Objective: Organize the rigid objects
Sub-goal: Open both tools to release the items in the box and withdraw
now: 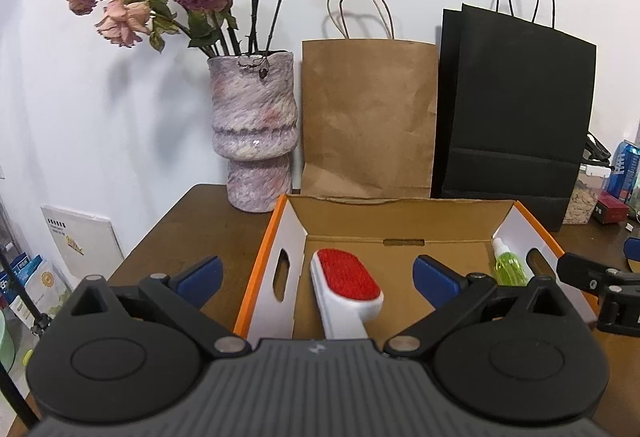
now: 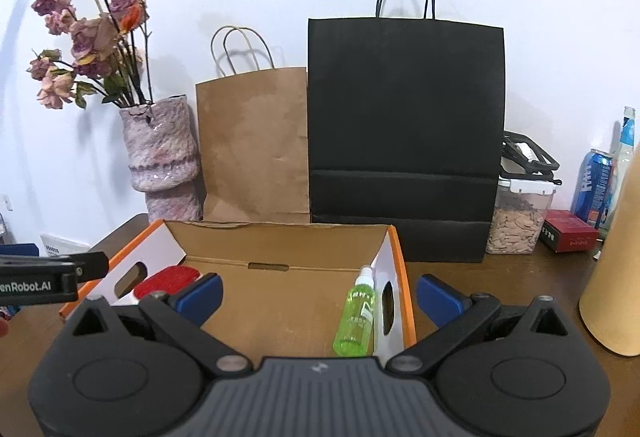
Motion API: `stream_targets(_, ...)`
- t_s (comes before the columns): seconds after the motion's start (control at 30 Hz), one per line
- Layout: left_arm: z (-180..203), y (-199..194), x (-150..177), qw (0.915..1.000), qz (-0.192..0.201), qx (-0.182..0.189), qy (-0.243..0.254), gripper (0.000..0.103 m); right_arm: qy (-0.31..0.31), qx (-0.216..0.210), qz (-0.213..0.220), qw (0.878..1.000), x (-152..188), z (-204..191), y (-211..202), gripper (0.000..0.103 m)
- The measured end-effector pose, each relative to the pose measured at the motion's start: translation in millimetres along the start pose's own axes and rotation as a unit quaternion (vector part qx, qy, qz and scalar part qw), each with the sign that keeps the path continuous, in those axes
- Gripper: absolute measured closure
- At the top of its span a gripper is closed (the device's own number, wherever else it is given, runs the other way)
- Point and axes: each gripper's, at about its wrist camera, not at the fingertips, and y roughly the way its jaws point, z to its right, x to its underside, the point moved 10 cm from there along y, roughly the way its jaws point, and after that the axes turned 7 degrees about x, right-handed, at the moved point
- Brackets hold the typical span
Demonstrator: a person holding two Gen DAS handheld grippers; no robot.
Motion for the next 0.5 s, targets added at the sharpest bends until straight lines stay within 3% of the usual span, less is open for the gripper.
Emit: stream_targets(0.5, -5.8, -57.7, 27.4, 1.0000, -0.002, 0.002, -0.003, 0.000, -0.006, -0.007, -0.001, 1.000, 26.0, -5.9, -58.3, 0.000)
